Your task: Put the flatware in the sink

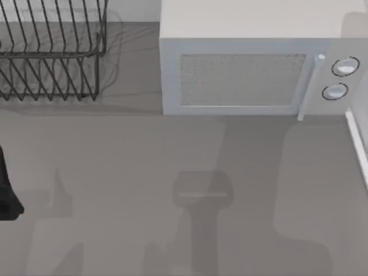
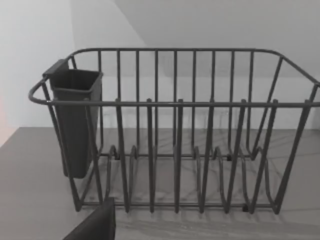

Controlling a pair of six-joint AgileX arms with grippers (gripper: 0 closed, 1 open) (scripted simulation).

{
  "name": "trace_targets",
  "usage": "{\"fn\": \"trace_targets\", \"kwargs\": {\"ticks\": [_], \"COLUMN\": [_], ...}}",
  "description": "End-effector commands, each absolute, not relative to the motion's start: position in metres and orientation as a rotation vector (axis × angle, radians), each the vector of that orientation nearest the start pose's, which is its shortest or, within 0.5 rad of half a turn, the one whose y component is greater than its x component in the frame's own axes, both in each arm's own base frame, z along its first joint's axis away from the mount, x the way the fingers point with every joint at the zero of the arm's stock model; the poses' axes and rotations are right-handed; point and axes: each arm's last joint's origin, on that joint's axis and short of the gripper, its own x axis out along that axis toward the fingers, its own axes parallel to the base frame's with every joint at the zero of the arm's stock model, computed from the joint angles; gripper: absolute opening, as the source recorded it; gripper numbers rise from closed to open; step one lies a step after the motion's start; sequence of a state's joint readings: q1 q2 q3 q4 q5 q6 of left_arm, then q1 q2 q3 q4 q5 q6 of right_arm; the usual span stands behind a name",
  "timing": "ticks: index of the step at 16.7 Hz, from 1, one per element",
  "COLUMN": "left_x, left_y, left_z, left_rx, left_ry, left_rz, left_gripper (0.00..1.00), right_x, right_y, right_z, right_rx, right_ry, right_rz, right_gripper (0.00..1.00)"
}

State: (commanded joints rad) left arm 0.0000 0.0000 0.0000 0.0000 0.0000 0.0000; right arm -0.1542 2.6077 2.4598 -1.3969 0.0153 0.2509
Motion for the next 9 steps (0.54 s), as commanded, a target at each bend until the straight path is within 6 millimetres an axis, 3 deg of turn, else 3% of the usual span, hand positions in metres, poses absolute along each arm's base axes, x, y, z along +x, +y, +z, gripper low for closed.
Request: {"fn": "trace_targets", "kwargs": {"ticks": [3, 9], "left_x": [0.1057, 0.1057], "left_y": [-0.0012, -0.0012], "left_z": [0.1600, 0.1600], "left_rx": [0.000, 0.000], "left_ry": [0.000, 0.000], "left_rz": [0.000, 0.000], "left_gripper": [1.00, 1.00], "right_x": [0.5020, 0.5020], "right_y": [-0.0712, -0.0712], "right_z": [0.1588, 0.1588], "right_rx": [0.301, 0.301], "right_ry": [1.522, 1.522], "right_rz": [-0.311, -0.311], "right_gripper": [0.98, 1.00]}}
